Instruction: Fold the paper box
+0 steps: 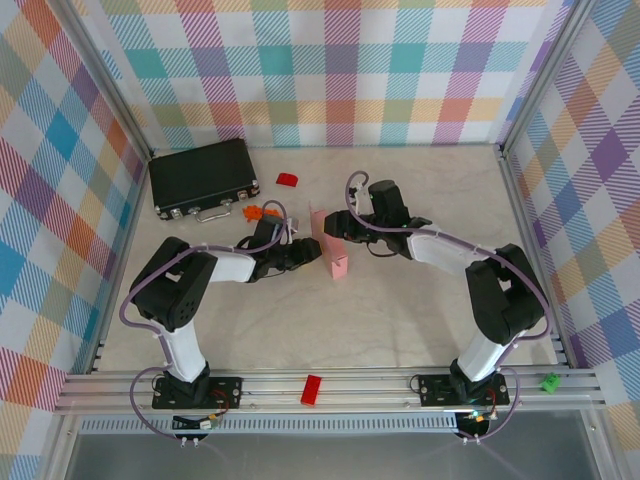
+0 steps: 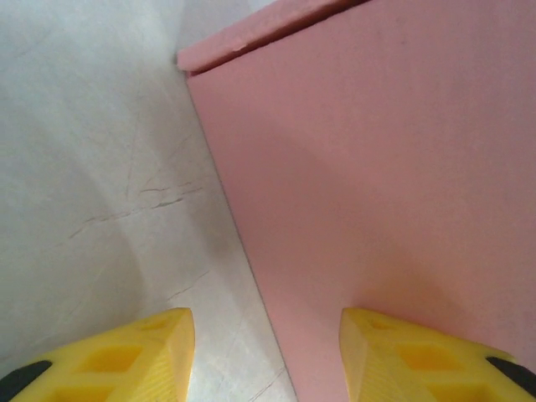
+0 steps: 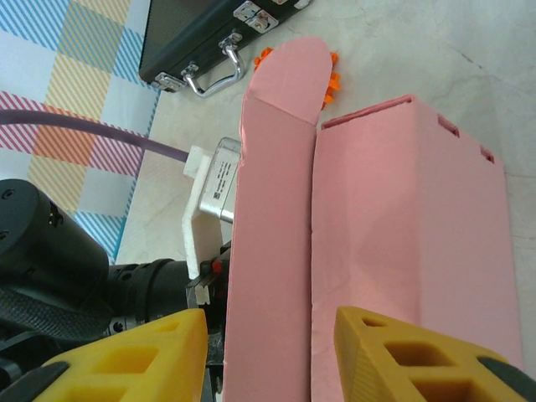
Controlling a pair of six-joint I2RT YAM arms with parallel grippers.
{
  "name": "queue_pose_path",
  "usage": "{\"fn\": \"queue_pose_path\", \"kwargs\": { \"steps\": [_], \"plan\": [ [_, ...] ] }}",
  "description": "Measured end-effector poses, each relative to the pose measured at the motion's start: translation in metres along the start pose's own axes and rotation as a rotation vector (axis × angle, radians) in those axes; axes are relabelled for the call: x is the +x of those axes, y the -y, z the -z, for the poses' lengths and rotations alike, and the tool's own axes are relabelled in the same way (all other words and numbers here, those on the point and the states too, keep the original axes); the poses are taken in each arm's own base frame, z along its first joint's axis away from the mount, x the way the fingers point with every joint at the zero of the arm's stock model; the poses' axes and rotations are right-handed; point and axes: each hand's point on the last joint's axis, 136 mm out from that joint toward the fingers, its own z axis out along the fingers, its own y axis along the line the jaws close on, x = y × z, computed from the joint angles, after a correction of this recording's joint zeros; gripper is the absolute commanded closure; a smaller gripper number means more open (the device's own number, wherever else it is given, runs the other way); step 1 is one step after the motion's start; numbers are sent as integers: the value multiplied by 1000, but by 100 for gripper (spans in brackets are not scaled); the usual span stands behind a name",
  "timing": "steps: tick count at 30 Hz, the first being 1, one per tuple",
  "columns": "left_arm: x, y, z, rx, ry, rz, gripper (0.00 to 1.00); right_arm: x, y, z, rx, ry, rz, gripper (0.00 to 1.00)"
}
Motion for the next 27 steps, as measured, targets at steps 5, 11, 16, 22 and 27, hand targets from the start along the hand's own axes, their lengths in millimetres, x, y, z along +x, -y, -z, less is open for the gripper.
{"fn": "queue_pose_path", "kwargs": {
  "steps": [5, 11, 16, 22, 27],
  "plan": [
    [-1, -9, 8, -73, 15, 10, 52, -5, 3, 8, 64, 11, 30, 54],
    [-6, -14, 25, -149, 49, -4, 57, -28, 8, 26, 170, 66, 73, 54],
    [-13, -17, 27, -197, 61, -12, 65, -37, 49, 44, 328, 95, 21, 57],
    [-27, -19, 16, -238, 70, -24, 70, -22, 88, 44, 434, 50, -26, 63],
    [-42, -15, 1, -243, 69, -49, 70, 32, 116, 25, 454, -93, -79, 63]
  ]
}}
